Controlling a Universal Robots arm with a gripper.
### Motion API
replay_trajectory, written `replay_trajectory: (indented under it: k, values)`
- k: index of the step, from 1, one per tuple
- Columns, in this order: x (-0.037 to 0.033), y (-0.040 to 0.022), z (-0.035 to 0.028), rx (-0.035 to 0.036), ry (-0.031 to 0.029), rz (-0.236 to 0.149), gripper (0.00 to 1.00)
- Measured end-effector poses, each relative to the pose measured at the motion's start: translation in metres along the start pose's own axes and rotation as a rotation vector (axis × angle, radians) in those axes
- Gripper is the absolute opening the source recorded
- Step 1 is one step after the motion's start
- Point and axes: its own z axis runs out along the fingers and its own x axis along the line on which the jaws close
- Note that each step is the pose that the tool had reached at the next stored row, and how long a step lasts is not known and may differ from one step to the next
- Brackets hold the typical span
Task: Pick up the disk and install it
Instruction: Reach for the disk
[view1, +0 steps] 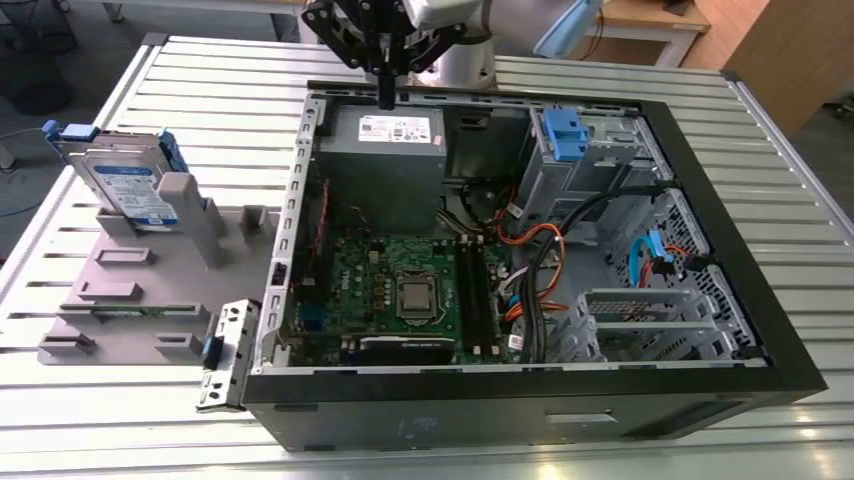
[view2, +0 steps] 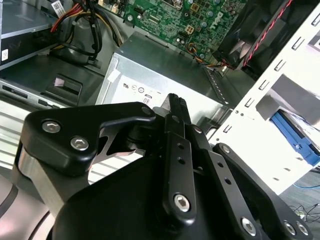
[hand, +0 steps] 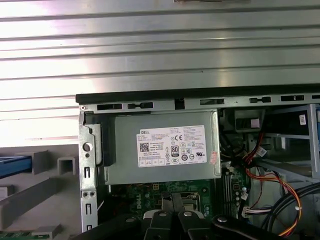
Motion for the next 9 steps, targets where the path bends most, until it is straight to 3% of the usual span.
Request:
replay_trajectory:
  k: [9]
  values:
    - [0.0061,-0.0004,-0.0001,0.0,-0.0001,0.0,0.11]
